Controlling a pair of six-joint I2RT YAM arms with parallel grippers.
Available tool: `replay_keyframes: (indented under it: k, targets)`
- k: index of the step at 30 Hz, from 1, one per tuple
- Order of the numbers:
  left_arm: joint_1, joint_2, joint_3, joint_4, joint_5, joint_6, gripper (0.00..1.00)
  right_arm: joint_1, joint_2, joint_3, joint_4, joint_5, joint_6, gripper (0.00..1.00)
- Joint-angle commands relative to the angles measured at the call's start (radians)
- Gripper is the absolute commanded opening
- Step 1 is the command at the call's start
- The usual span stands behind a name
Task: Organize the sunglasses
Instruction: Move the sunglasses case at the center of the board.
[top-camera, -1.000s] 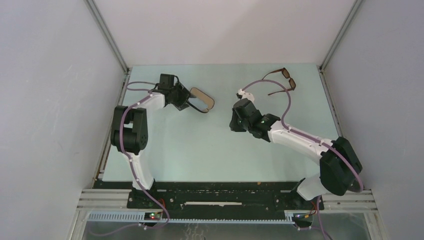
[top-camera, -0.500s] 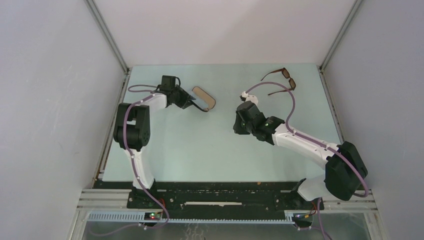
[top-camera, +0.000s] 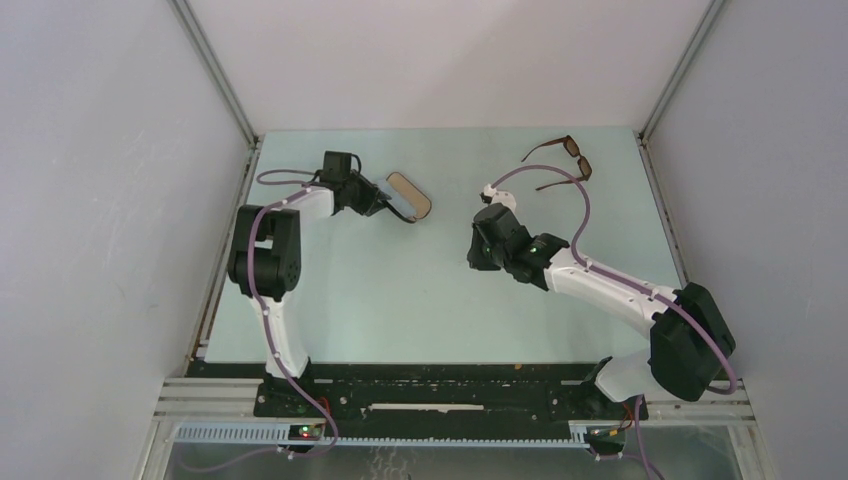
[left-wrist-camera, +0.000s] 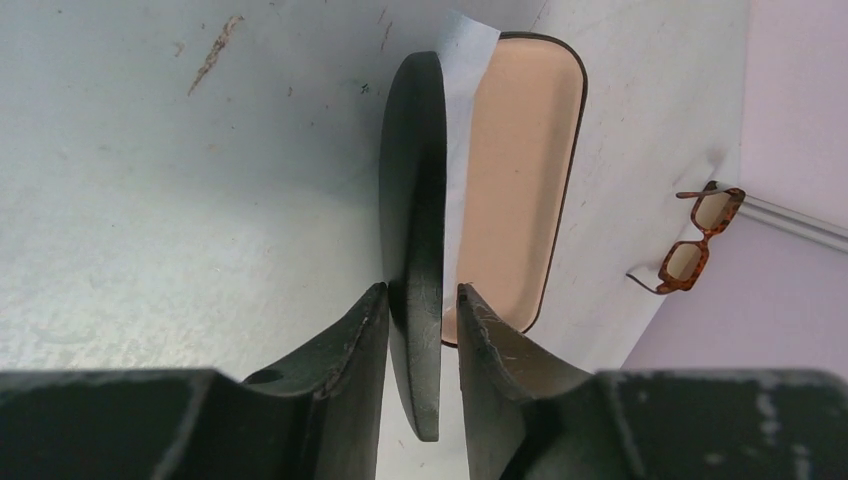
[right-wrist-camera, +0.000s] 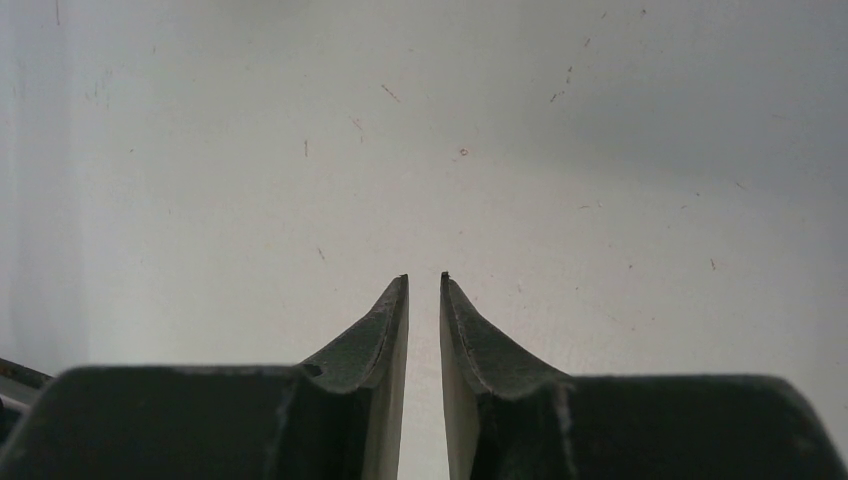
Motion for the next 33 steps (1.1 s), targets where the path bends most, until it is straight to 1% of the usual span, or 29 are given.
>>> replay_keyframes:
  k: [1, 4, 6, 9, 10, 16, 23, 27, 33]
  targets:
    - [0.007, 0.003, -0.002, 0.028, 0.007, 0.008, 0.37, -0.006, -0.036, -0.007, 0.008, 0.016, 0.008, 0.25]
    - [0.007, 0.008, -0.004, 0.032, 0.01, 0.01, 0.37, -0.006, -0.042, -0.012, 0.009, 0.016, 0.01, 0.25]
    - [0.007, 0.012, -0.007, 0.036, 0.012, 0.008, 0.36, -0.006, -0.045, -0.014, 0.008, 0.018, 0.011, 0.25]
    - [0.007, 0.013, -0.014, 0.046, 0.016, 0.001, 0.28, -0.006, -0.047, -0.015, 0.007, 0.019, 0.011, 0.25]
    - [0.007, 0.012, -0.02, 0.048, 0.017, -0.002, 0.24, -0.006, -0.047, -0.015, 0.007, 0.019, 0.014, 0.25]
    - [0.005, -0.032, -0.091, 0.078, 0.023, -0.011, 0.16, -0.005, -0.049, -0.015, 0.008, 0.017, 0.016, 0.25]
    - [-0.033, -0.161, -0.282, 0.116, 0.02, -0.019, 0.16, -0.004, -0.045, -0.015, 0.018, 0.006, 0.014, 0.26]
    - [-0.086, -0.259, -0.422, 0.137, -0.007, -0.024, 0.18, -0.003, -0.045, -0.025, 0.028, -0.002, 0.012, 0.25]
    - [-0.185, -0.374, -0.582, 0.205, -0.037, -0.104, 0.18, -0.004, -0.053, -0.051, 0.044, -0.014, 0.014, 0.25]
